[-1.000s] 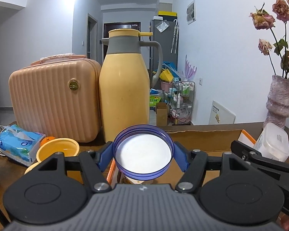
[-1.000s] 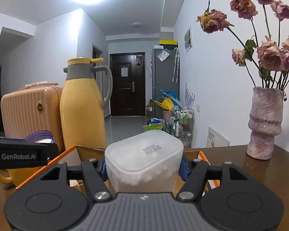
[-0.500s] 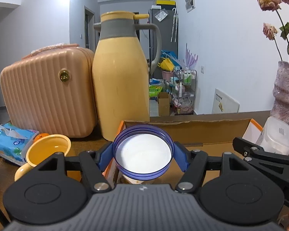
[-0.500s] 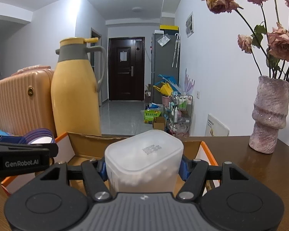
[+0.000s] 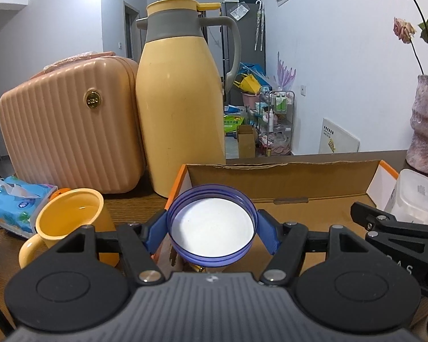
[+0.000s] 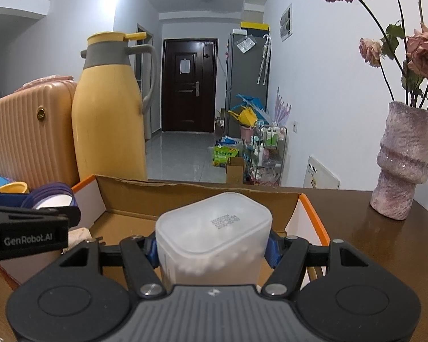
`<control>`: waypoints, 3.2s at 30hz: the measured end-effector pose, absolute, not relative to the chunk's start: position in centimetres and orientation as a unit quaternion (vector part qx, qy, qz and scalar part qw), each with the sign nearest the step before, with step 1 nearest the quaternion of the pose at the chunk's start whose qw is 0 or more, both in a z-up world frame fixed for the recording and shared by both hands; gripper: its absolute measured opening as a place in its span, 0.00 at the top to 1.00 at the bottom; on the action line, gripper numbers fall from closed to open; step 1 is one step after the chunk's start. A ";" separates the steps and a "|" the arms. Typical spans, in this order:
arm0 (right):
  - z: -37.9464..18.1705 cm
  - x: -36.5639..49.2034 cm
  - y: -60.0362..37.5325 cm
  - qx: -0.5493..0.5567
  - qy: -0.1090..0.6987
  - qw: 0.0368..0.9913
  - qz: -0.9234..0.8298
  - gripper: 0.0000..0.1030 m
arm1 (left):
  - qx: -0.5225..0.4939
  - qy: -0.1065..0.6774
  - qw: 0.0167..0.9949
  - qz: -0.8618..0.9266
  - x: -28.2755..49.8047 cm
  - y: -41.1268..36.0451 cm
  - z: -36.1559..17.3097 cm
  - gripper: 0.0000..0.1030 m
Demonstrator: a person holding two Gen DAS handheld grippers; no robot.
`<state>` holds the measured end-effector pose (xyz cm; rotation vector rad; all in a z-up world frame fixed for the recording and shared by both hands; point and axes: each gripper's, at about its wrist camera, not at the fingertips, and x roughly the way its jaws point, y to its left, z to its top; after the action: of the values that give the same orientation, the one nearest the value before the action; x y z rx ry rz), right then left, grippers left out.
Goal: Organize rigid objects
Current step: 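Open the right gripper to drop the container while the left drops the lid into the box, then withdraw both grippers from the box back toward the scattered items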
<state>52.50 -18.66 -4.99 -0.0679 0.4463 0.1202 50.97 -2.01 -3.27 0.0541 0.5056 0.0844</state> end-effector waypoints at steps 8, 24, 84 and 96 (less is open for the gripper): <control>-4.6 52.1 -19.4 -0.007 0.211 0.977 0.042 0.00 | 0.007 0.232 0.969 0.079 50.7 -1.2 -2.8 0.00; -4.1 51.3 -19.4 -0.013 0.203 0.979 0.029 0.00 | 0.002 0.241 0.966 0.096 50.9 -0.5 -2.8 0.00; -7.0 30.7 -19.0 -0.072 0.176 0.979 0.077 0.00 | 0.020 0.276 0.960 0.050 33.0 1.4 -5.2 0.00; -8.6 30.8 -17.9 -0.066 0.241 0.966 0.069 0.00 | 0.013 0.297 0.954 0.037 32.2 1.5 -5.8 0.00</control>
<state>30.84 -17.90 -8.58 -0.1327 0.4878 0.1404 32.20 1.54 -5.76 0.0271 0.6022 0.0752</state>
